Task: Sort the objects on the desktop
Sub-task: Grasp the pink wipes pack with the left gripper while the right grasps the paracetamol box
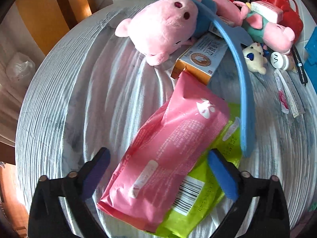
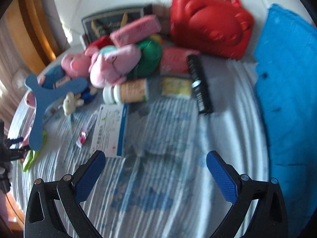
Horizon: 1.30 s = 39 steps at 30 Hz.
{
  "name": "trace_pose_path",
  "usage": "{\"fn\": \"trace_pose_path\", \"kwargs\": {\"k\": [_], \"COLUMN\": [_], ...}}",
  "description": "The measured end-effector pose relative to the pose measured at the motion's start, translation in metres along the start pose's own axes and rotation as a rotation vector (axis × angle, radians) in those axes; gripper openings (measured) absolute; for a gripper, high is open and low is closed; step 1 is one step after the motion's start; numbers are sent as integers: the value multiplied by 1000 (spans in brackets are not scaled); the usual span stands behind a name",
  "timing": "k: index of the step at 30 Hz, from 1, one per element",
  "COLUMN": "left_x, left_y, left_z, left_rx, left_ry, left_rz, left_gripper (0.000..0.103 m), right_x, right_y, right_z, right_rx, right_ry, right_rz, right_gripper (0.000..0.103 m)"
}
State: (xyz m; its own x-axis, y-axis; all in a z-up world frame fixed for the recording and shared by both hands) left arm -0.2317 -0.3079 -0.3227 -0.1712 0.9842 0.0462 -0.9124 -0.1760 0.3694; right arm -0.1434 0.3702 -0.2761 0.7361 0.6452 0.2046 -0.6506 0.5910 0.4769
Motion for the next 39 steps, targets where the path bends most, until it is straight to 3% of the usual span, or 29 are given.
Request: {"fn": "trace_pose_path", "kwargs": {"k": [2, 4, 7, 11, 18, 20, 23, 29, 39], "left_x": [4, 9, 19, 24, 41, 46, 48, 49, 54], "left_y": [0, 1, -3, -11, -27, -30, -36, -39, -19], "left_z": [-6, -6, -5, -2, 12, 17, 25, 50, 112], "left_rx": [-10, 10, 20, 14, 14, 17, 23, 98, 256], "left_ry": [-60, -65, -55, -20, -27, -56, -87, -75, -30], "left_rz": [26, 11, 3, 79, 169, 187, 221, 256, 235], "left_gripper": [103, 103, 103, 103, 73, 54, 43, 24, 13], "right_x": [-14, -30, -50, -66, -77, -79, -78, -78, -75], "right_y": [0, 2, 6, 8, 13, 14, 10, -10, -29], "right_z": [-24, -45, -72, -100, -114, -113, -109, -90, -10], "right_rx": [-55, -88, -137, -197, -218, -216, -217, -198, -64], "right_ry": [17, 30, 23, 4, 18, 22, -7, 9, 43], "right_rz": [17, 40, 63, 43, 55, 64, 87, 101, 119], "right_gripper": [103, 103, 103, 103, 103, 103, 75, 74, 74]}}
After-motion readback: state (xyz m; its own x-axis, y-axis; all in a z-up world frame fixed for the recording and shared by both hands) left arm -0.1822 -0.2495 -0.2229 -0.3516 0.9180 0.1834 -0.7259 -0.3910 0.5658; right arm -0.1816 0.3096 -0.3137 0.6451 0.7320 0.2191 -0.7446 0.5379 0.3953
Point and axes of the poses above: each gripper's, at about its wrist camera, not at the fingertips, and z roughly against the way its jaws point, x to its right, y to its top, the point moved 10 cm from there along -z, roughly the way its jaws point, and after that the axes turned 5 degrees about z, right-handed, at the moved point
